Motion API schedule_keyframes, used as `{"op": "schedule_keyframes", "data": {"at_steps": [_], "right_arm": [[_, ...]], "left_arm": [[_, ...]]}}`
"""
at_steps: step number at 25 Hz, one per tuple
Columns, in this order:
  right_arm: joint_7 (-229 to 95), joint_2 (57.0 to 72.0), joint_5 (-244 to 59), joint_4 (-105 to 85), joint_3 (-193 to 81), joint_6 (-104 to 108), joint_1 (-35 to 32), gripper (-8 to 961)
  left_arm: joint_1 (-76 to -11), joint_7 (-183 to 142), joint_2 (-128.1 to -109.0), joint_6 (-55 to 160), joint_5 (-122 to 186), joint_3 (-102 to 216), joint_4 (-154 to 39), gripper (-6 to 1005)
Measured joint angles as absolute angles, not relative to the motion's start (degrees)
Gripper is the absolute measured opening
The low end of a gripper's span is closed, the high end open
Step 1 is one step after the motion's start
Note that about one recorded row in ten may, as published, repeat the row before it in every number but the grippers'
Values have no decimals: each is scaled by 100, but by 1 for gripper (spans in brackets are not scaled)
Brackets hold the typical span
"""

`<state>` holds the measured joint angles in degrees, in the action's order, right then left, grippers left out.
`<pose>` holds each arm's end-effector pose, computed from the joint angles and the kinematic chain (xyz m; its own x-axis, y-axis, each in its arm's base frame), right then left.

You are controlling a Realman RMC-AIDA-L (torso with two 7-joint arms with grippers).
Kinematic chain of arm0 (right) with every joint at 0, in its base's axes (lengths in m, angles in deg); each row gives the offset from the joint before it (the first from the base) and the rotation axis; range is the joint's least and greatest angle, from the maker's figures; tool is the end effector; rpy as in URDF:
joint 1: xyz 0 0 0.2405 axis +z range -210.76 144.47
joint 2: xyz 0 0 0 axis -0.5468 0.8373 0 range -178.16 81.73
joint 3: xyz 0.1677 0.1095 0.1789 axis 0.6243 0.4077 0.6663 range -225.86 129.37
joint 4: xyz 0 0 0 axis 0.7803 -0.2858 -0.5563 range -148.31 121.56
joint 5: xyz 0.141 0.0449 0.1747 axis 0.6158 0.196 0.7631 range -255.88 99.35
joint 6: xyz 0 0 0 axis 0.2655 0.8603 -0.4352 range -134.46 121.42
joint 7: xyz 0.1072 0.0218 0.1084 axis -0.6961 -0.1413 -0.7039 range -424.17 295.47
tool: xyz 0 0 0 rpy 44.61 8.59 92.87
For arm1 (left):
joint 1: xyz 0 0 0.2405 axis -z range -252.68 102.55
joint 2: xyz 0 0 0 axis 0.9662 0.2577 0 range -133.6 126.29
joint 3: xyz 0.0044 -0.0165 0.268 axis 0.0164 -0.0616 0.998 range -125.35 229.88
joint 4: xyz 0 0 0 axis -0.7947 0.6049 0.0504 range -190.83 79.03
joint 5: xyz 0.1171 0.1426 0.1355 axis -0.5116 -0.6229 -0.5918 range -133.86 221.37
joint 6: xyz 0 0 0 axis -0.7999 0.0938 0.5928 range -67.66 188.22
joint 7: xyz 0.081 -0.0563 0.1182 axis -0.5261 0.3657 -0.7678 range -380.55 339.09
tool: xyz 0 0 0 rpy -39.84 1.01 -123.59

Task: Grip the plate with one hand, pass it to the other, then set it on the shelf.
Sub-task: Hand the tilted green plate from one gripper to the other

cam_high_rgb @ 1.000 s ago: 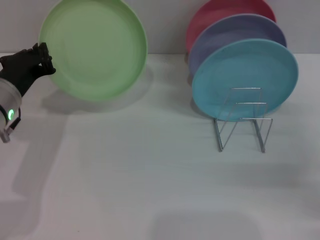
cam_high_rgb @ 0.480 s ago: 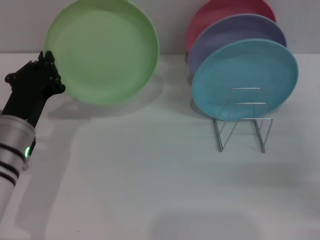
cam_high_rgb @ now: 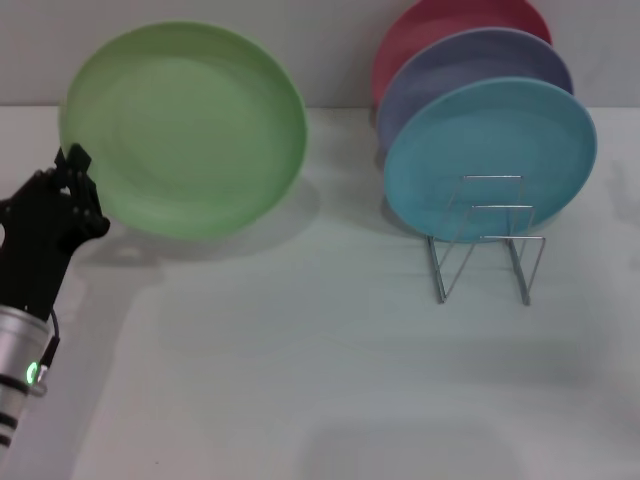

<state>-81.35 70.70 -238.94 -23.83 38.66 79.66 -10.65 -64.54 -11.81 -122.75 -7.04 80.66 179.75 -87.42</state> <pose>0.3322 0.3416 0.0453 0.5421 0.4332 -0.7200 -0.7746 -0.0745 -0.6281 -0.3058 0.3094 -0.0532 0.5389 -0.1209 0.8336 0.8004 -0.2348 -0.5515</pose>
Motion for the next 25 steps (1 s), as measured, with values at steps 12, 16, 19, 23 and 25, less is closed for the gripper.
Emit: {"op": "schedule_keyframes", "data": {"at_steps": [12,16,19,23,25], "right_arm": [[-8159,7163,-23882,-2365,3263,7977,-1175,625],[-8162,7167,-23868,-2471,2864,8007,-1310,625],[-8164,7167,-23863,-2570,2541,8007,-1425,625],[-8157,7167,-23853,-2857,1950,8001,-1666,624],[-8113,7167,-23840,-3154,1569,7981,-1896,624]], "left_arm": [[-6538,-1441,-12281,-813,8410,18667,-8677,54],[-6514,-1480,-12282,-855,8705,18995,-8695,56],[-6517,-1487,-12283,-869,8722,19076,-8682,57],[-6538,-1593,-12284,-872,8725,19125,-8672,59],[-6538,-1678,-12284,-874,8744,19185,-8696,60]]}}
